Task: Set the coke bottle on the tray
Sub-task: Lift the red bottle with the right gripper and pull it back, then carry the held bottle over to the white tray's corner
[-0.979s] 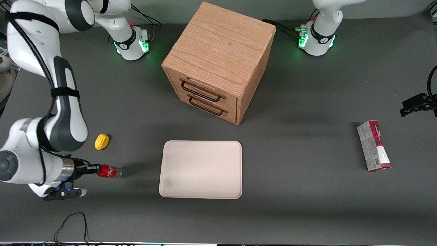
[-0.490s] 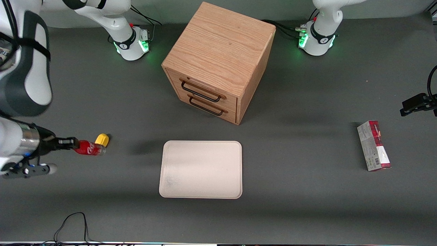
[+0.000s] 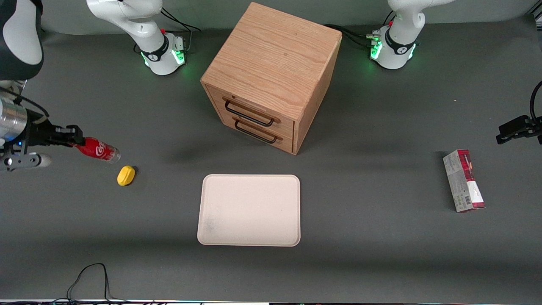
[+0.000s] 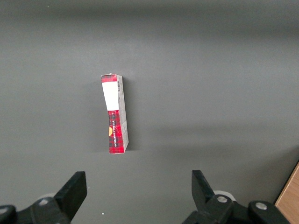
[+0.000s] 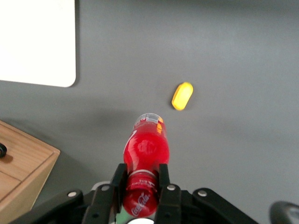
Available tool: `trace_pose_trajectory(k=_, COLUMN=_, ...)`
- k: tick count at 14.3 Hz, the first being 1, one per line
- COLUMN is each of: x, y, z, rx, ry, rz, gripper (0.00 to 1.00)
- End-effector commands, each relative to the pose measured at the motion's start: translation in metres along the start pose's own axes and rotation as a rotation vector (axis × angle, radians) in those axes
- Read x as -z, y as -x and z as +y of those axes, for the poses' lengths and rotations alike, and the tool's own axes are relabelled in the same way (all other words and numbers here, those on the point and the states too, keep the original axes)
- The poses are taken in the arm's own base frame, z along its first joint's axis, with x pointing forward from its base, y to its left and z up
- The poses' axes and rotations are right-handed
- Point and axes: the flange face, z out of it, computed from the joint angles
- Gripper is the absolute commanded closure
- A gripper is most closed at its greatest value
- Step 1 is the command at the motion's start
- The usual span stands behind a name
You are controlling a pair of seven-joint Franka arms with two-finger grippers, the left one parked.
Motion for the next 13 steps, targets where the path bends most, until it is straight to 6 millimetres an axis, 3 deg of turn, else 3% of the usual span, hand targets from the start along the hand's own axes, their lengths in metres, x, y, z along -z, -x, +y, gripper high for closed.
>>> trace_pose_trajectory(k=1, x=-0.003, y=0.046, z=-0.001, rx=0.003, ry=0.02, rz=0.036, gripper=1.0)
trace_pose_trajectory(k=4, x=0.004, y=0.041, z=-0.006, rx=-0.004, ry=0.02, rz=0.049, gripper=1.0)
trace_pose_trajectory(k=6, x=0.005, y=0.02, z=-0.011, rx=-0.05, ry=0.011, rz=0.056, gripper=1.0)
trace_pose_trajectory(k=7, x=0.003, y=0.0, z=-0.021, rx=-0.09, ry=0.007, rz=0.06, gripper=1.0)
trace_pose_trajectory(k=9, x=-0.008, y=-0.045, z=-0.064, rx=-0.131, ry=0.01, rz=0.062, gripper=1.0)
trace_pose_trajectory(k=13, x=-0.052, y=-0.131, z=-0.147, rx=-0.263, ry=0.003, rz=0.083, gripper=1.0)
